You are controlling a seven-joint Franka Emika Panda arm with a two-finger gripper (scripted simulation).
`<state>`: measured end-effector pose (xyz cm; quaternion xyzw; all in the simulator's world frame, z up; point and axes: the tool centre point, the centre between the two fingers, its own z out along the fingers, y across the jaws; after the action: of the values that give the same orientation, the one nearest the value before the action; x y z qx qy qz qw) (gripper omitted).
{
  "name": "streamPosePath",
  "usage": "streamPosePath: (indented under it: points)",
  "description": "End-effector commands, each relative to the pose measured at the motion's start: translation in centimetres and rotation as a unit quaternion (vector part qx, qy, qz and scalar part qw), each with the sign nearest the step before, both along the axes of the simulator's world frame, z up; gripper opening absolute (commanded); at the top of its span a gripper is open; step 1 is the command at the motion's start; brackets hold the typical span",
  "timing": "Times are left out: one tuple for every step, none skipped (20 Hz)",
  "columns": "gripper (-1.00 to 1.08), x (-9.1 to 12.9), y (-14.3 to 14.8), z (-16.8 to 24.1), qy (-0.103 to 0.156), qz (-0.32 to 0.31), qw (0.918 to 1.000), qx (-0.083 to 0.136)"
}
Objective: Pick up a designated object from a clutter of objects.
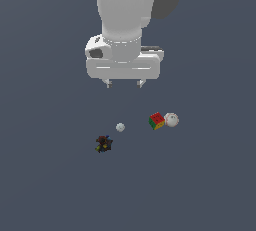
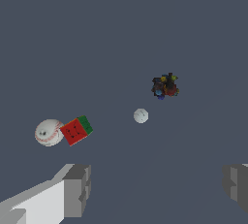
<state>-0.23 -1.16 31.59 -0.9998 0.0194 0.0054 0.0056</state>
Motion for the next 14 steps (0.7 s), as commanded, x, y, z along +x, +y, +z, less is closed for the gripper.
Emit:
streamPosePath:
  points:
    - [1.0,0.0,0.0,0.0,0.0,0.0,1.0,0.0]
    - [1.0,0.0,0.0,0.0,0.0,0.0,1.0,0.0]
    - [1.0,0.0,0.1,0.0,-0.001,0.002,1.0,0.001]
    - [1.0,0.0,0.3,0.1,-0.002,0.004,1.0,0.002]
    - [1.0,0.0,0.5,0.2,-0.003,0.007,1.0,0.003]
    - [1.0,0.0,0.8,0.3,-0.005,0.01,0.9999,0.005]
    - [1.0,0.0,1.0,0.4,-0.007,0.014,0.9998,0.007]
    - [1.0,0.0,1.3,0.4,-0.009,0.017,0.9998,0.008]
    - [1.0,0.0,1.4,0.5,-0.01,0.02,0.9997,0.009]
    - [1.0,0.0,1.5,0.5,-0.011,0.021,0.9997,0.01]
    - [1.0,0.0,1.5,0.5,-0.011,0.022,0.9997,0.01]
    - [1.0,0.0,1.5,0.5,-0.011,0.021,0.9997,0.01]
    - [1.0,0.0,1.5,0.5,-0.01,0.02,0.9997,0.01]
    - [1.0,0.0,1.4,0.5,-0.01,0.02,0.9997,0.01]
